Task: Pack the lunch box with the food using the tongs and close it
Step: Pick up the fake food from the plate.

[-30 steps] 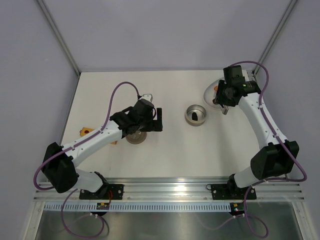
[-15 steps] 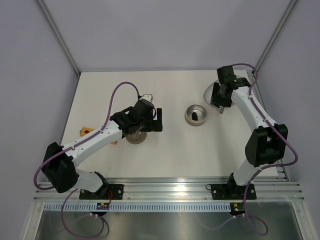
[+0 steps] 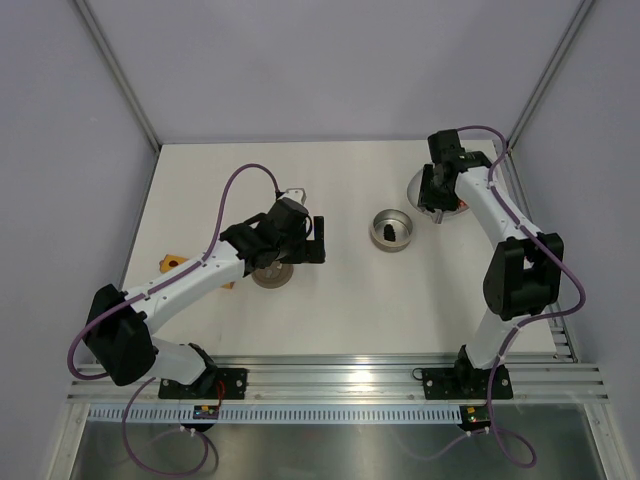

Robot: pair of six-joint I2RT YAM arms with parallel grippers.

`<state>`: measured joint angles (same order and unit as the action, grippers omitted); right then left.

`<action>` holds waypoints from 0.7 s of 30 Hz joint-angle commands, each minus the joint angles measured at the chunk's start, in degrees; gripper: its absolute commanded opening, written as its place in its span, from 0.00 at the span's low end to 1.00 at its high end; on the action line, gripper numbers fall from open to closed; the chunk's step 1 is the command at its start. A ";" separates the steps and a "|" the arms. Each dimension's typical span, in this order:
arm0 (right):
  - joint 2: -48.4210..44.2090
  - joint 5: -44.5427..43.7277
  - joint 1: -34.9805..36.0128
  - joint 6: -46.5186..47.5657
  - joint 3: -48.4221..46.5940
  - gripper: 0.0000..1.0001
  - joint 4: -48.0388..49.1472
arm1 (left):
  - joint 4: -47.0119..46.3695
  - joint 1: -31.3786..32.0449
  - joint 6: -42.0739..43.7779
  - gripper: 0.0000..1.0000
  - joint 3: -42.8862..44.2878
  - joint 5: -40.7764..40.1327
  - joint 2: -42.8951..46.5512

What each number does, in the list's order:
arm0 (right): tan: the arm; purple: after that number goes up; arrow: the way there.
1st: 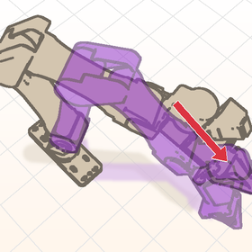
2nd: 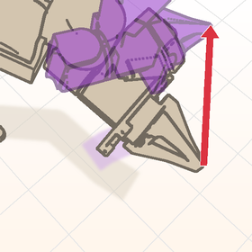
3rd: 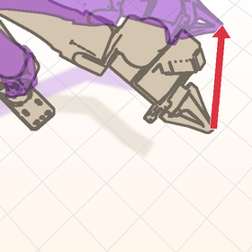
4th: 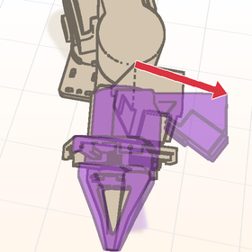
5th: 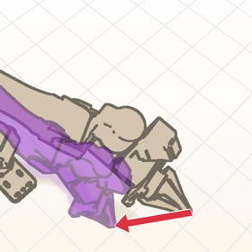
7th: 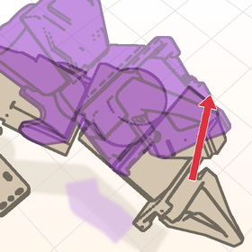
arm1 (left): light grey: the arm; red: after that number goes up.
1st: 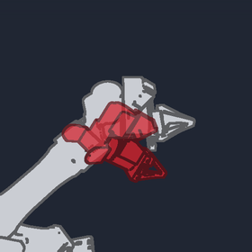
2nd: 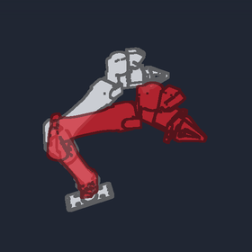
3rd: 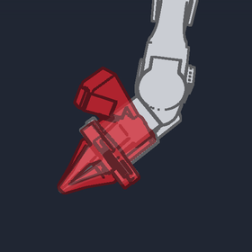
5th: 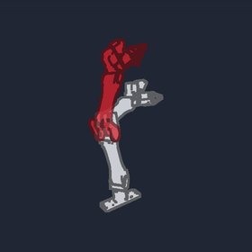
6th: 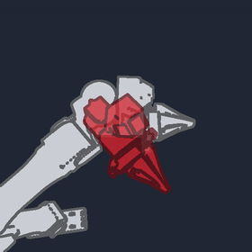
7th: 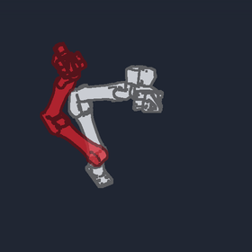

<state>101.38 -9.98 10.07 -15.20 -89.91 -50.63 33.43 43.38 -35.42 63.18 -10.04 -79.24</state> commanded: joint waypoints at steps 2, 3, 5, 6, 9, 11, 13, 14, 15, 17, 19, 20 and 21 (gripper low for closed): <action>0.83 -2.15 -0.31 1.14 -3.60 0.48 1.85 | -0.91 -0.31 0.61 0.99 0.81 0.29 -0.04; 0.92 -2.06 -0.31 1.14 -3.69 0.48 1.77 | -0.74 -0.31 0.70 0.99 0.81 -0.06 0.05; 1.10 -2.24 -0.31 1.05 -3.78 0.44 1.76 | -0.65 -0.31 0.88 0.99 0.89 -0.24 0.05; 1.01 -2.33 -0.31 1.05 -3.78 0.43 1.76 | -0.56 -0.31 0.88 0.99 0.81 -0.41 0.14; 0.92 -2.50 -0.31 0.88 -3.61 0.33 2.11 | -0.38 -0.31 0.97 0.99 0.98 -0.50 0.05; 0.75 -2.42 -0.31 0.96 -3.78 0.29 1.94 | -0.47 -0.31 1.05 0.99 0.89 -0.50 0.05; 0.57 -2.50 -0.31 0.96 -3.96 0.24 1.68 | -0.47 -0.31 1.05 0.99 0.72 -0.50 0.05; 0.40 -2.59 -0.31 0.96 -4.13 0.22 1.59 | -0.47 -0.31 0.97 0.99 0.63 -0.42 0.05; 0.31 -2.50 -0.31 0.96 -4.13 0.20 1.59 | -0.47 -0.31 0.97 0.99 0.54 -0.42 0.05; -0.31 -2.59 -0.31 1.05 -4.31 0.20 1.50 | -0.56 -0.31 0.97 0.99 0.46 -0.42 0.14; -0.83 -2.85 -0.31 1.05 -4.40 0.18 1.24 | -0.65 -0.31 0.88 0.99 0.37 -0.42 0.23; -0.92 -2.85 -0.31 0.96 -4.75 0.18 0.98 | -0.65 -0.31 0.97 0.99 0.28 -0.42 0.23; -1.27 -2.85 -0.31 0.96 -4.84 0.18 0.80 | -0.65 -0.22 0.97 0.99 0.28 -0.42 0.23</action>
<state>102.32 -11.09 10.07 -14.74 -91.68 -50.41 33.98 43.38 -35.38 63.18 -10.09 -79.24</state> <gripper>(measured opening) 0.324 0.988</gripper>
